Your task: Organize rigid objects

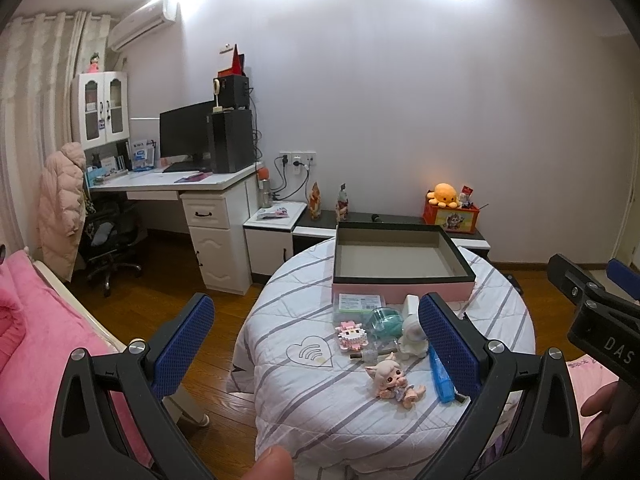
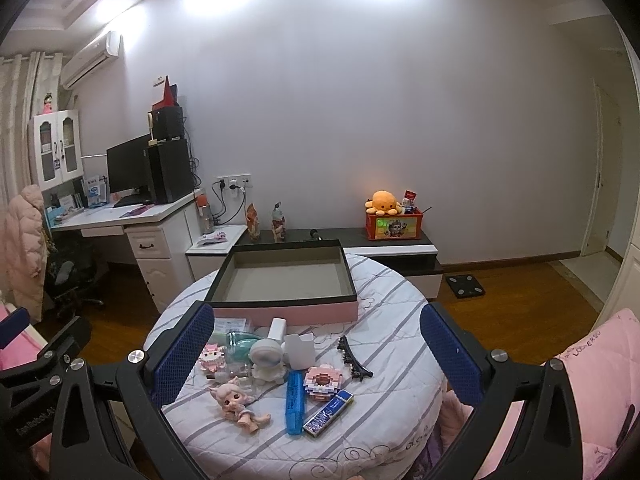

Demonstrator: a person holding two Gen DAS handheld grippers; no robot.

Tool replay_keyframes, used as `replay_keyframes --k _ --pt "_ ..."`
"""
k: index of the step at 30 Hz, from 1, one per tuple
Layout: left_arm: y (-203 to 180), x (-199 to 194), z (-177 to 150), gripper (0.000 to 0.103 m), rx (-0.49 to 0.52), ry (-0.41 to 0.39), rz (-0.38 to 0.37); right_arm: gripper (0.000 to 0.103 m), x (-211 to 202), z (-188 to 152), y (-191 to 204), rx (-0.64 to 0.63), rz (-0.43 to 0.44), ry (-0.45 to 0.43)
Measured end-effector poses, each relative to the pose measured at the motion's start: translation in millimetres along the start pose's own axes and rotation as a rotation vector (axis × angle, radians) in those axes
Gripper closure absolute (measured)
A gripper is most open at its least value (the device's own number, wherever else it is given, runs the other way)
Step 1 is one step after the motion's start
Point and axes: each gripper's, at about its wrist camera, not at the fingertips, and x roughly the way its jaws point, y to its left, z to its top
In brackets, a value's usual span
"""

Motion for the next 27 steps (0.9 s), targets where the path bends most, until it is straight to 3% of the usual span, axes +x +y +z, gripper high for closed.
replay_keyframes --k 27 --pt "1.0 6.0 2.5 0.000 -0.007 0.009 -0.004 0.000 8.8 -1.4 2.6 -0.007 0.004 0.019"
